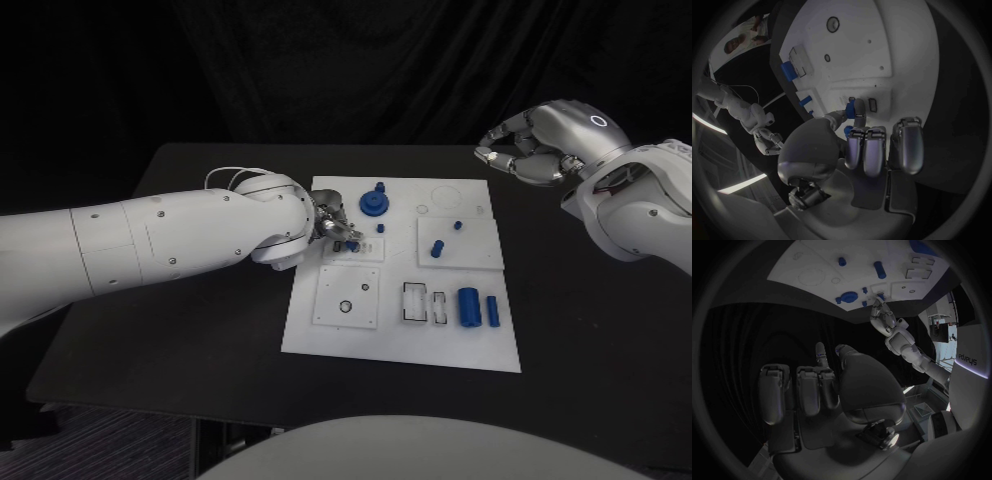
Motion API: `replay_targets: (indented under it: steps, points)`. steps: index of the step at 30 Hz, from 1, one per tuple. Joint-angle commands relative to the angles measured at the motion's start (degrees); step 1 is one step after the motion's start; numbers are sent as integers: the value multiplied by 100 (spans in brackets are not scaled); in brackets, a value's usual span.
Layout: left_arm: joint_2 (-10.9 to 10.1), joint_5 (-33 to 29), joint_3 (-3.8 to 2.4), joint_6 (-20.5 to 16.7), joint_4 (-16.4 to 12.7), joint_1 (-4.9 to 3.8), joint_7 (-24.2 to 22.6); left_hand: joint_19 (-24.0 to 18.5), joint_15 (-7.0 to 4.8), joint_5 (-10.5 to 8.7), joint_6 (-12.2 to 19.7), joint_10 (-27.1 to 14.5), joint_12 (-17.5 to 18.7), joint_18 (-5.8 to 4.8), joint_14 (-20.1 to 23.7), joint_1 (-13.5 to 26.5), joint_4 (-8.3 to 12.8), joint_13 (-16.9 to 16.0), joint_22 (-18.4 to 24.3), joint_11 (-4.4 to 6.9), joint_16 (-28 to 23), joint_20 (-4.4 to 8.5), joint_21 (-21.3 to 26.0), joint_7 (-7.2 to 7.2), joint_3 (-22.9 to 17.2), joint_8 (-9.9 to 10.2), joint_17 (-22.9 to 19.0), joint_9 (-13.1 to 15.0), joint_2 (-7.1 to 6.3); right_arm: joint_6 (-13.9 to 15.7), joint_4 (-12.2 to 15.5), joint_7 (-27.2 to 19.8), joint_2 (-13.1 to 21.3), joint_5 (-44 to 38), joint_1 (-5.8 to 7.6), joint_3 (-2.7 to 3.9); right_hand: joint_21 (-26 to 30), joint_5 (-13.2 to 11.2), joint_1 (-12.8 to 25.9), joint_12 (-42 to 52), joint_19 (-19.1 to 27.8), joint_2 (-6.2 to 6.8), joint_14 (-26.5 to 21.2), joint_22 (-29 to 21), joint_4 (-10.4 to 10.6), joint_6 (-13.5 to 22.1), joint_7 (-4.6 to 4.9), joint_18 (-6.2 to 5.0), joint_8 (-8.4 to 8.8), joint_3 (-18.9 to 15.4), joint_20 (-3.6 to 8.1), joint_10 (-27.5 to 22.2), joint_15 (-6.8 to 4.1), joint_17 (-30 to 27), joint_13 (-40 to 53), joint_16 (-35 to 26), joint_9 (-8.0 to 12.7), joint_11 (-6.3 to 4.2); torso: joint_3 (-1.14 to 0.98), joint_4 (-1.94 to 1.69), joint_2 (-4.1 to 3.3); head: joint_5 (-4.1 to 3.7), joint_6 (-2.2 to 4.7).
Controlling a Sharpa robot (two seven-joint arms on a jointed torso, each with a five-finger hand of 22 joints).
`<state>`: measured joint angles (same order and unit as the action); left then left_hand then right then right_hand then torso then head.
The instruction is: Assemble the parts on the task board
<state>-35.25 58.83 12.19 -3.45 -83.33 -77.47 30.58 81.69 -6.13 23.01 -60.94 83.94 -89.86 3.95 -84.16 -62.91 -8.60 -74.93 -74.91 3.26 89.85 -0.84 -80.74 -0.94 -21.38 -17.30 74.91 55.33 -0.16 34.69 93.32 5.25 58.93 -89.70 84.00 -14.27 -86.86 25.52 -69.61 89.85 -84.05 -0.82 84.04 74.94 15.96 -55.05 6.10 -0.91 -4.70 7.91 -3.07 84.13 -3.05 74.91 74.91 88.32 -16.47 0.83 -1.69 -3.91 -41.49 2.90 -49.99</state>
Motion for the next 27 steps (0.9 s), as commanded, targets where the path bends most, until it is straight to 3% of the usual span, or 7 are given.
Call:
replay_targets:
  steps: [1, 10, 27]
  points:
    - [21, -19, -2, -101, 9, 35, -155, -42, 39, 32, 22, 606, -14, -47, -584, -22, 28, -1507, -358, -6, 15, 10, 18, 8, -63, 31, 1509, 11, 69, -23, 0, 108, -1, -15, -16, 4, 21, 30, -42, 15, -421, 10, 494, 1373, -2, -38, -8, -9, 20, 39, -49, 587, 36, 1014, 1509, -31, 10, 31, -2, 0, -3, 7, -1]
    - [34, -19, -2, -174, 41, 107, -195, -53, 43, 30, 23, 606, -14, -43, -584, -19, 34, -1507, -346, -10, 15, 7, 33, 7, -93, 40, 1509, 16, 89, -20, 3, 101, 4, -15, -20, 4, 21, 30, -42, 15, -421, 10, 494, 1373, -2, -38, -8, -9, 20, 39, -49, 587, 36, 1014, 1509, -31, 10, 31, 0, 4, -7, -8, -1]
    - [18, -19, -3, -164, 43, 137, -223, -78, 54, -18, 42, 606, -14, -36, -584, 5, 62, -1507, -323, -22, 15, -2, 66, -7, -117, 67, 1509, 33, 50, -35, -3, 97, -4, -15, -28, 4, 21, 35, -43, 15, -422, 9, 495, 1374, 0, -42, -9, -9, 20, 46, -49, 587, 36, 1018, 1509, -29, 11, 31, -2, 0, -3, 8, -1]
